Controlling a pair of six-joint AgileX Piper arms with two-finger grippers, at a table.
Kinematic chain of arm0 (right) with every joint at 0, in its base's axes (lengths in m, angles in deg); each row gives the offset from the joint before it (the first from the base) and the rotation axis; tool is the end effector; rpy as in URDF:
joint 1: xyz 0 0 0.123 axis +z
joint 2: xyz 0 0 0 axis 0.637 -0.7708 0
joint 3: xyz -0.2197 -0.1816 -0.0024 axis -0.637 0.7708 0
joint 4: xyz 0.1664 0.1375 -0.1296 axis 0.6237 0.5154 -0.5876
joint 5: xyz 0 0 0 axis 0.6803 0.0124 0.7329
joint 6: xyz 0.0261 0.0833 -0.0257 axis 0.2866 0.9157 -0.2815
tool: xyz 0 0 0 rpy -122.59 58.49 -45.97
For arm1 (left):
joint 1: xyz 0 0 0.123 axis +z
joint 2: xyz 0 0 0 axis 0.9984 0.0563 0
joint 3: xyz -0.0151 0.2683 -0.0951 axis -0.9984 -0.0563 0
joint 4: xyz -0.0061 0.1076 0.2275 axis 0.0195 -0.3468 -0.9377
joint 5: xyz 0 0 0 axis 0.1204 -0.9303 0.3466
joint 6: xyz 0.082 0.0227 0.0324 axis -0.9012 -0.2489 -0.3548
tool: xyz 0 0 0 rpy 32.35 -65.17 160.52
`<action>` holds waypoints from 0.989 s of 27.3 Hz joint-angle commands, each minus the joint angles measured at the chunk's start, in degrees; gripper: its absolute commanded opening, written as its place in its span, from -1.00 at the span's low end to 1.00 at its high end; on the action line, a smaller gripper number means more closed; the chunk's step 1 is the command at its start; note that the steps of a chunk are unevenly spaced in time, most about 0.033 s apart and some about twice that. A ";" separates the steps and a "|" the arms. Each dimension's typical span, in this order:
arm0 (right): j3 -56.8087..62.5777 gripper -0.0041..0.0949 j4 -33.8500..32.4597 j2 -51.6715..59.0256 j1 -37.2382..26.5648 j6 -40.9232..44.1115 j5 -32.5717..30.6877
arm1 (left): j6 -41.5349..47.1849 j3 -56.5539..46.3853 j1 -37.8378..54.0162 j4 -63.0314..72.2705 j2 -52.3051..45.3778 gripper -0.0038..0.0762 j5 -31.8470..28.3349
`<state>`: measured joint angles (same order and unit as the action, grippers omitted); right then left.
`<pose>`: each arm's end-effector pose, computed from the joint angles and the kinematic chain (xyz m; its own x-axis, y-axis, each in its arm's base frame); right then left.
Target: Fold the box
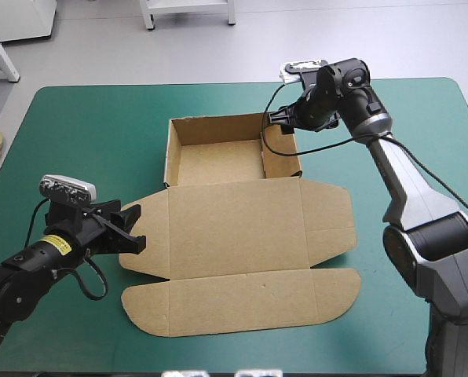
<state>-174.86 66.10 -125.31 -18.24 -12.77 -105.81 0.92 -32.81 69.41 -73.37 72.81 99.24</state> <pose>0.4195 0.1657 0.3609 -0.8342 -0.1375 -0.5341 -0.2308 0.9666 0.1116 0.1475 -0.0576 0.3522 -0.4669 0.0767 -0.8810 0.3673 0.9230 -0.1143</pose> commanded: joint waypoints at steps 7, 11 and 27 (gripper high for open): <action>-3.37 0.42 2.80 -2.17 -0.27 1.01 -0.95 | -0.24 1.46 -0.22 0.20 -0.49 -0.14 -2.02; -3.37 0.41 3.03 -4.20 -0.27 1.01 -0.95 | -0.24 1.46 -0.22 0.20 -0.49 -0.14 -2.63; -1.76 0.03 1.95 -5.39 -0.27 -0.35 -0.95 | -0.24 1.46 -0.22 1.26 -0.49 -0.14 -2.63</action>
<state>-175.43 68.50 -134.09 -18.24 -12.31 -106.55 0.77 -32.81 69.41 -73.28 72.62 100.51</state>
